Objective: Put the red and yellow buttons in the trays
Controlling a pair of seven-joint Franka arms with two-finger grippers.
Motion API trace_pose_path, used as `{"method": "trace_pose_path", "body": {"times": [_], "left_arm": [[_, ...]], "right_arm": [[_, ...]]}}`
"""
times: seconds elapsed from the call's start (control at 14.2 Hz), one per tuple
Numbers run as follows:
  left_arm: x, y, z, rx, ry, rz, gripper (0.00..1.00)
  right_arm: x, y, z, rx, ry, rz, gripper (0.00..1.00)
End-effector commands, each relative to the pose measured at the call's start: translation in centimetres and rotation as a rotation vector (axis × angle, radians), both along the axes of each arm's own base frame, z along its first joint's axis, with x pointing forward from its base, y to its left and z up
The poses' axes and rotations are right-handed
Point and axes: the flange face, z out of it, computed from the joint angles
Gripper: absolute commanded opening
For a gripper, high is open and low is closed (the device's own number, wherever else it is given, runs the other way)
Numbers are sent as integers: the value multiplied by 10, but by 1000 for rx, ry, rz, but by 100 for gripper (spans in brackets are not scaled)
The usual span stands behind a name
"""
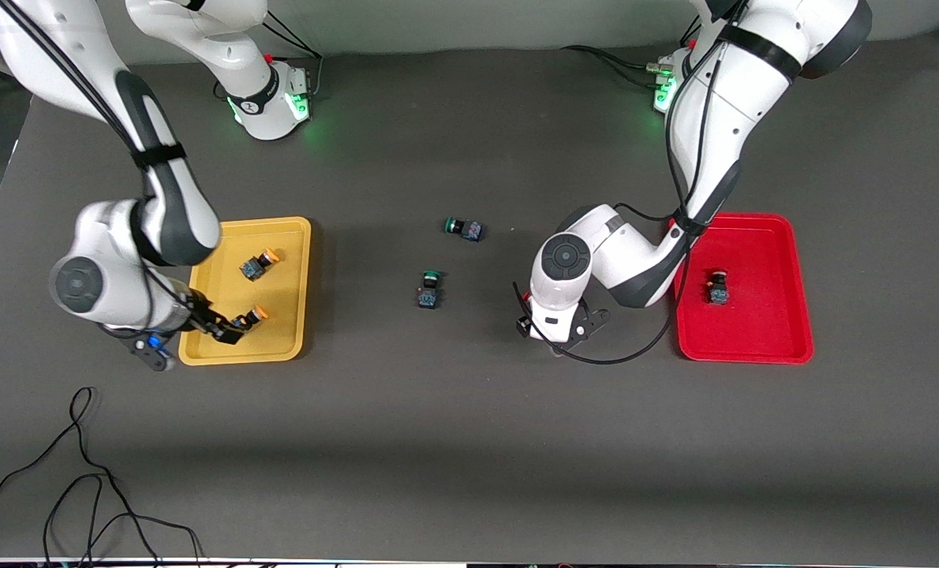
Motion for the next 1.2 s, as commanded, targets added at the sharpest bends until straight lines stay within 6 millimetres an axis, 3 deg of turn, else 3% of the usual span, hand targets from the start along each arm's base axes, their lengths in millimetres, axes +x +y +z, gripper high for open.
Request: {"method": "trace_pose_path", "body": {"times": [0.0, 0.07, 0.14, 0.28, 0.42, 0.56, 0.71, 0.92, 1.13], "left_arm": [[-5, -10, 6, 28, -11, 13, 17], [-4, -11, 11, 25, -18, 8, 5], [0, -10, 19, 27, -24, 9, 0], [7, 2, 51, 60, -20, -61, 0], [19, 32, 98, 21, 49, -167, 0], [29, 92, 135, -14, 168, -295, 0], [27, 164, 158, -46, 225, -425, 0], [6, 276, 152, -51, 280, -588, 0], [5, 376, 125, -47, 294, -705, 0]], "right_arm": [[-14, 10, 96, 30, -57, 89, 100], [-21, 8, 119, 40, -75, 147, 100], [-29, 6, 142, 48, -94, 204, 100], [-51, 3, 189, 61, -127, 324, 100], [-65, -6, 220, 72, -166, 451, 100], [-73, -10, 246, 73, -197, 548, 100], [-75, -11, 269, 76, -194, 581, 100], [-78, -9, 273, 81, -179, 592, 100], [-79, -13, 274, 81, -180, 617, 100]]}}
